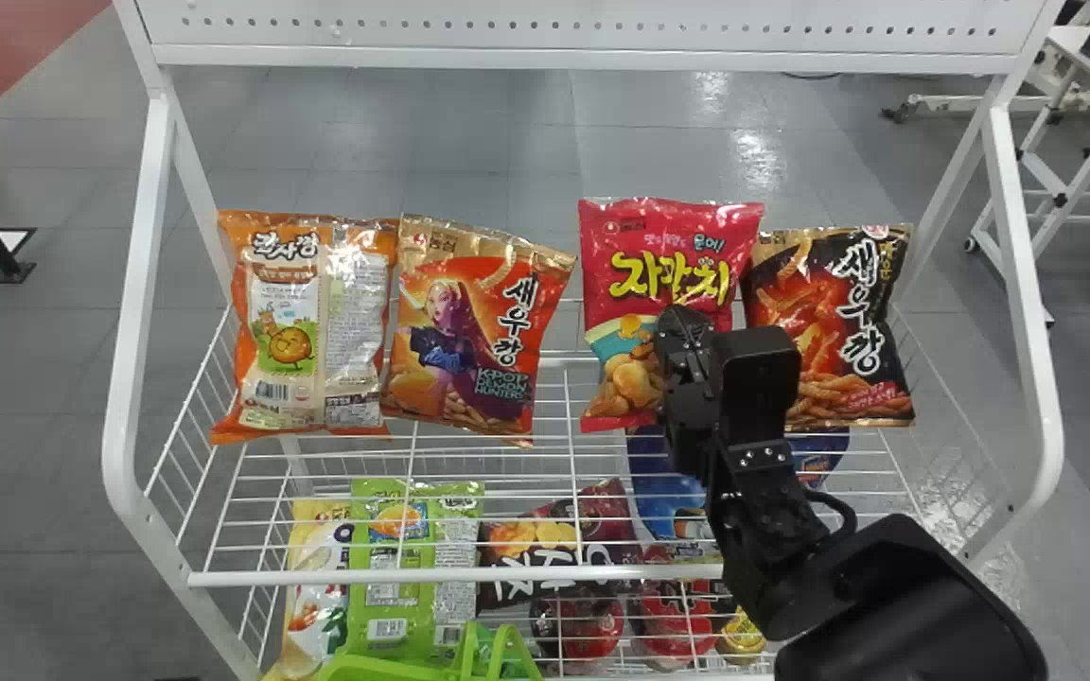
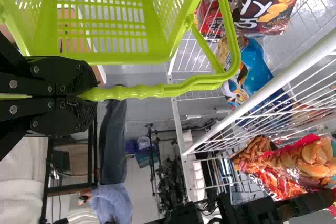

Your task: Hold basket handle with left hand then pick Jagalchi snack with right hand and place into basket

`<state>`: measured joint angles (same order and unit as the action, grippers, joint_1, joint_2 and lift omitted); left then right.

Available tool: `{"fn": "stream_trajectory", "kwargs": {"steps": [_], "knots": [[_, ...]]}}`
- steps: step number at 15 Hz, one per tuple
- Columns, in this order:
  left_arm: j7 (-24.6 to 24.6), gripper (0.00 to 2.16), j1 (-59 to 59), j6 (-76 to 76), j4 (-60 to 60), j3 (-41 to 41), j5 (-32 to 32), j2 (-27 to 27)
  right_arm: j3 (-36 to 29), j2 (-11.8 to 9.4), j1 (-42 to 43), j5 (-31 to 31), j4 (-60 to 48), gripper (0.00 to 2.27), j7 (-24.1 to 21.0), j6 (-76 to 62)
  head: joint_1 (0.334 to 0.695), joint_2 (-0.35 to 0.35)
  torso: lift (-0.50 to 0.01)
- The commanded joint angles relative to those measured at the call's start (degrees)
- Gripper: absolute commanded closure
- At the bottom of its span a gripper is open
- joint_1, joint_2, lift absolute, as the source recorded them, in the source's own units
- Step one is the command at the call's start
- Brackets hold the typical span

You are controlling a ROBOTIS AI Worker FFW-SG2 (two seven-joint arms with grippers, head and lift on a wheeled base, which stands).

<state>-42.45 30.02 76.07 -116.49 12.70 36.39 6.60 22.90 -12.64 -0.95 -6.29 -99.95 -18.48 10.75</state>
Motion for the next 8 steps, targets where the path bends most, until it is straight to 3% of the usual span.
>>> {"fn": "stream_trajectory", "kwargs": {"steps": [1,8], "knots": [[0.0,1.71,0.39,0.0,-0.23,-0.31,0.0,-0.01,-0.31,-0.99,-2.56,-0.39,-3.76,1.89,0.02,0.11,0.695,-0.045,-0.01],[-0.18,1.71,0.83,-0.18,-0.49,-0.93,-0.09,-0.01,-1.45,-4.24,-13.2,-0.39,-15.62,1.89,-1.65,0.63,0.695,-0.065,-0.01]]}}
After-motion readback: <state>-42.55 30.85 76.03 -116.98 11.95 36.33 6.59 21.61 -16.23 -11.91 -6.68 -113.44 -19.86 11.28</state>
